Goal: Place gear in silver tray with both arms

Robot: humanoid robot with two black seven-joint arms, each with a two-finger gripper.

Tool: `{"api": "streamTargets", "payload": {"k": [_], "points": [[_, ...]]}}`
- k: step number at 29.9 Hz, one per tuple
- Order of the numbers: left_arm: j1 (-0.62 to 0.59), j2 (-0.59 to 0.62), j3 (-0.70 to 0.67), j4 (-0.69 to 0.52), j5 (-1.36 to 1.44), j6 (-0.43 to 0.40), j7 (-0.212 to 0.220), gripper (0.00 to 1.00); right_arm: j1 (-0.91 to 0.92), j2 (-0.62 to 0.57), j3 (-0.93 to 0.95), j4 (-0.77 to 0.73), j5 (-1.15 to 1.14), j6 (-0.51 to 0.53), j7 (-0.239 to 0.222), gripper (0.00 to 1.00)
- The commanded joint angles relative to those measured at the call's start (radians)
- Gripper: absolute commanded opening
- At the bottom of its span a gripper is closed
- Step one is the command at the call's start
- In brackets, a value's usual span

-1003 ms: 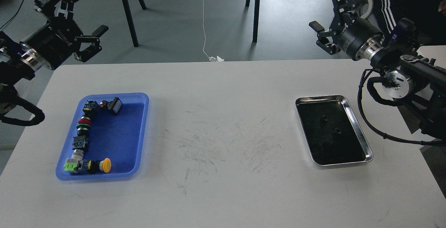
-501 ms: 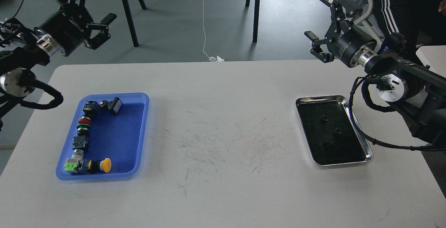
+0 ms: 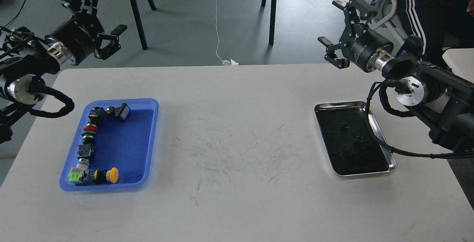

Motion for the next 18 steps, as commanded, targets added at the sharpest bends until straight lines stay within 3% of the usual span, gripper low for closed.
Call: {"api": "streamTargets", "payload": {"k": [1,4,18], "points": [[-0.002,0.015,0.002,-0.019,-0.005,-0.031,-0.002,0.98,0.005,0.003,-0.004,0.006,0.009,0.004,-0.001,0.99],[-0.002,0.021,0.002,-0.023,-0.013,-0.053,-0.002,0.98,0.008,0.003,0.005,0.0,0.01,0.001,-0.011,0.99],[-0.005,0.006,-0.009,-0.023,-0.016,0.016,-0.005,0.99,0.0,0.003,0.038,-0.009,0.01,-0.042,-0.019,0.99]]}}
